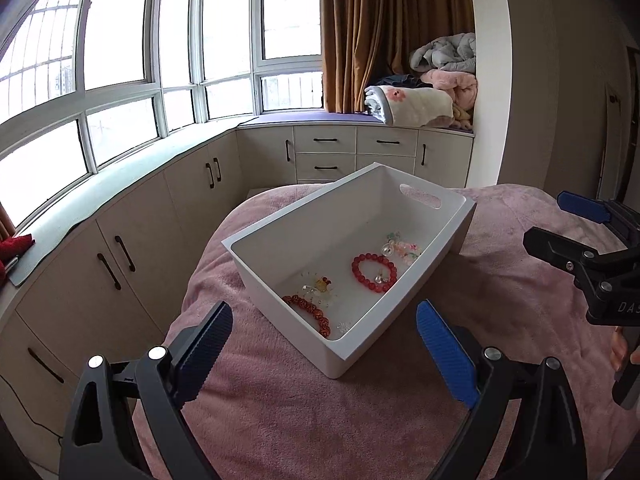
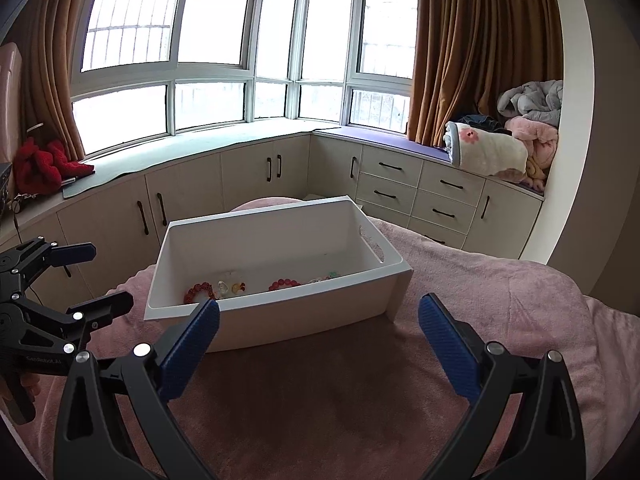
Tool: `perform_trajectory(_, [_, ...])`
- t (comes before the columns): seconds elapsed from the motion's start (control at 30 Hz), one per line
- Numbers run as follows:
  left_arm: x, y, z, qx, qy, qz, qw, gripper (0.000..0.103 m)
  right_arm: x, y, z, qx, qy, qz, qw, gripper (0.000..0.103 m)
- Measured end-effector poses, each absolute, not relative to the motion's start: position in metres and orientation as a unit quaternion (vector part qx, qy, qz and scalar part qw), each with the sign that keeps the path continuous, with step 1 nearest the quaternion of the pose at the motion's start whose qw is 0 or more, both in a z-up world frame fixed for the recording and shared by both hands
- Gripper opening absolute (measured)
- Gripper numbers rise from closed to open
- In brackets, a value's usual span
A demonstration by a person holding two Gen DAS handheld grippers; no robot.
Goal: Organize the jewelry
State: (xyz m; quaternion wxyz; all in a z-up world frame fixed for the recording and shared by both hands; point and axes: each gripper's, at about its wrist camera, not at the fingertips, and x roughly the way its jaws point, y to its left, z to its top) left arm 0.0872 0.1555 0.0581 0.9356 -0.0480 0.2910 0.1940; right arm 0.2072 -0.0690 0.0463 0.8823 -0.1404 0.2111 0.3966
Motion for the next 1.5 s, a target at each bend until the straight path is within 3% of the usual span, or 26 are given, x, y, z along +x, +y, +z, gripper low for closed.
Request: perform_trajectory(1.5, [0.093,0.154,0.060,-0.051,0.274,0.205,0.938,0.094,0.208,-0.072,0.043,-0.136,0.210,0.401,0.881,0.098])
